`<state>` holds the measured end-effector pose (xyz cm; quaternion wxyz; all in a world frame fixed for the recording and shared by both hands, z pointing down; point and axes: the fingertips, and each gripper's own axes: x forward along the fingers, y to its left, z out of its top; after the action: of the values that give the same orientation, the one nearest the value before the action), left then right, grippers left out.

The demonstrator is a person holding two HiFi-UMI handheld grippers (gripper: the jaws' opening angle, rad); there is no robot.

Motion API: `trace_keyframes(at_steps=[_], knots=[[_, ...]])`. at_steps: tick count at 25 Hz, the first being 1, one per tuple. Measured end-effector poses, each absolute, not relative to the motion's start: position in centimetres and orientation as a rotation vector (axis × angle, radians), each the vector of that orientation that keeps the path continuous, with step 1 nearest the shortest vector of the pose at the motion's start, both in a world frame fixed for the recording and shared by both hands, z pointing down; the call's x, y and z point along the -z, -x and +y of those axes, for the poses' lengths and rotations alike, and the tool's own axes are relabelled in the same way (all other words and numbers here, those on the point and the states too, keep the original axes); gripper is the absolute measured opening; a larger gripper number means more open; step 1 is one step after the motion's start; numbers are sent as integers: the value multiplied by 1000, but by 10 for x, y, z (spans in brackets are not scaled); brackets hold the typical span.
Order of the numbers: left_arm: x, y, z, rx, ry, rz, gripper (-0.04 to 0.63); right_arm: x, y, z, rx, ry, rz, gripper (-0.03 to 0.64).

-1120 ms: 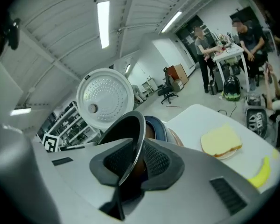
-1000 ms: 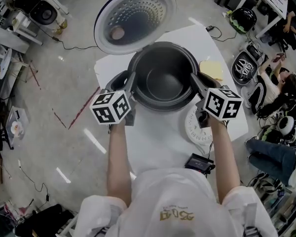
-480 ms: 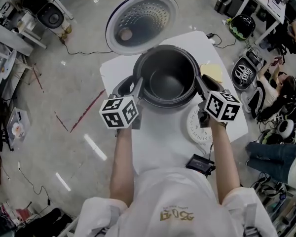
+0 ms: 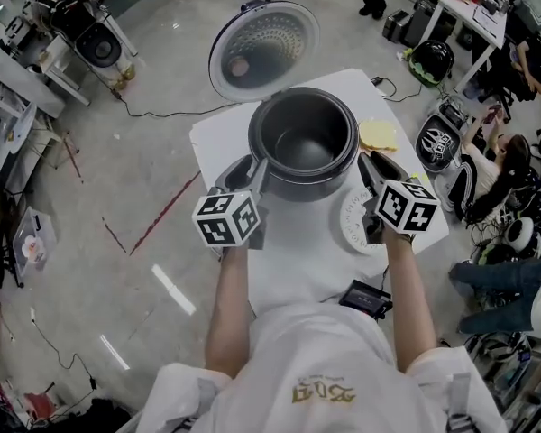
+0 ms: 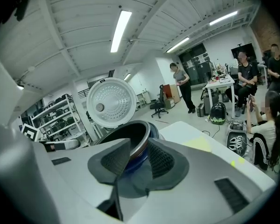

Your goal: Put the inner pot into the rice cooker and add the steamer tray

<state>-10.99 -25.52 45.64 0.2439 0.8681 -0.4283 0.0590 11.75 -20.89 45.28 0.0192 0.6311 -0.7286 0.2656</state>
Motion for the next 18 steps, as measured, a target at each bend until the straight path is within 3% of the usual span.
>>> trace_keyframes(at_steps=[18], knots=[[-468, 111, -137, -136, -2394, -974, 152, -480, -93, -66, -899, -2012, -2149, 118]])
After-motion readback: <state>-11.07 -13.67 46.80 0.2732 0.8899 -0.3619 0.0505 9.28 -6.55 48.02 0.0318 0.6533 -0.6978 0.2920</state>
